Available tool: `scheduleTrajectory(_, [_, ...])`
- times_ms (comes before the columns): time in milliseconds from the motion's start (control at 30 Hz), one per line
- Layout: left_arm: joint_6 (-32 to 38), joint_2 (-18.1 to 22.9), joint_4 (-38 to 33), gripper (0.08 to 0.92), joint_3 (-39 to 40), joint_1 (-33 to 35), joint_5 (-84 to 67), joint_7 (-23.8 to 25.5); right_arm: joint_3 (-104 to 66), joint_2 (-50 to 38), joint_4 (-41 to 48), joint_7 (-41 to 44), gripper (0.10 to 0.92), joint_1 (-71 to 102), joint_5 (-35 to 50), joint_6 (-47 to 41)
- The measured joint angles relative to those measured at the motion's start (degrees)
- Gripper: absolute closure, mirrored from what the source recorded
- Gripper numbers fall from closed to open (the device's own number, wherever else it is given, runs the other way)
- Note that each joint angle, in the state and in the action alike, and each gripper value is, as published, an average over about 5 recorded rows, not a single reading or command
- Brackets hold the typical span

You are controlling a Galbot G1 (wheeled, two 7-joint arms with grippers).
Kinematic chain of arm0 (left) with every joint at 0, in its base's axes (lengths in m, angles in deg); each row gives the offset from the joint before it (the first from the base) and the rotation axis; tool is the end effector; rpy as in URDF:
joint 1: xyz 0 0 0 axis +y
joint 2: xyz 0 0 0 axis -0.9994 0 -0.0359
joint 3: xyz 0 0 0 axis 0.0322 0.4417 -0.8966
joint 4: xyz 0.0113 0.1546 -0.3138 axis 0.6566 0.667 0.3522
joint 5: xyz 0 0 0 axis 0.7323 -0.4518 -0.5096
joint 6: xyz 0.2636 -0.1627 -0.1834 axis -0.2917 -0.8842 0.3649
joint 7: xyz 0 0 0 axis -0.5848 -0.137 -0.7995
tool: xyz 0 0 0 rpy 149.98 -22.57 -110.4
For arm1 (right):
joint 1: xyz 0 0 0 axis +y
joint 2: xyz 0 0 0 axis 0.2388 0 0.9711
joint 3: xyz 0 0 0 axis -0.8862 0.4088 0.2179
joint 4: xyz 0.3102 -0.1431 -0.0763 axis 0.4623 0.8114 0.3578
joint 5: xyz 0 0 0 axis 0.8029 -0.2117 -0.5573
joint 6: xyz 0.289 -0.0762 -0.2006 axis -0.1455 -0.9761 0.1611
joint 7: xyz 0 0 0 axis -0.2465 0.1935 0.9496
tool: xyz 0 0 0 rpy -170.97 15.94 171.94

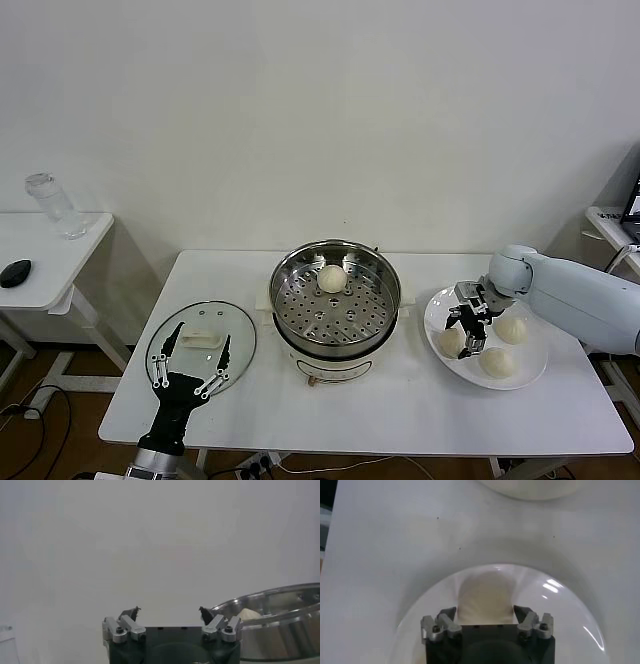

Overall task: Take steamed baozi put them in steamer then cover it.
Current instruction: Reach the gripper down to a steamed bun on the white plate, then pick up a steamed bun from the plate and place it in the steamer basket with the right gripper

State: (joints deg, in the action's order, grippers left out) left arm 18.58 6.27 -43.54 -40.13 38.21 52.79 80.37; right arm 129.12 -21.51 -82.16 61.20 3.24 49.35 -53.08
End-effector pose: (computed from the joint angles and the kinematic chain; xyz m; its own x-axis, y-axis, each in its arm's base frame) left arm 0.1535 0.0535 -0.3322 -0.9643 0.1752 -0.1986 0.1126 0.9500 0.2913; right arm 0.5456 -0.1716 -0.2338 -0.0421 -0.1476 0.9882 -0.9924 -0.1085 -0.0584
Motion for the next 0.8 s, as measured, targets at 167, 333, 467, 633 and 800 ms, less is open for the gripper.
scheduleTrajectory(167, [0.0, 0.0, -0.1, 0.177, -0.2, 0.0, 0.0, 0.0, -0.5, -0.2, -0.2, 0.1, 0.336, -0.1, -0.1, 0.0])
scheduleTrajectory(333, [0.0, 0.0, -0.4, 0.177, -0.4, 0.0, 0.0, 0.0, -0.6, -0.9, -1.1, 1.0, 0.377, -1.2, 0.1, -0.2])
scheduleTrajectory(467, [-0.1, -0.2, -0.8, 0.177, -0.4, 0.0, 0.0, 0.0, -0.4, -1.5, -2.2, 2.7, 0.377, -3.8, 0.6, 0.0])
scheduleTrajectory(633, [-0.2, -0.7, -1.2, 0.177, -0.4, 0.0, 0.0, 0.0, 1.5, -1.1, -3.1, 6.0, 0.363, -10.5, 2.2, 0.4])
scheduleTrajectory(800, [-0.1, -1.1, -1.7, 0.177, -0.1, 0.1, 0.0, 0.0, 4.8, 1.0, -4.4, 9.0, 0.358, -19.3, 5.6, 0.0])
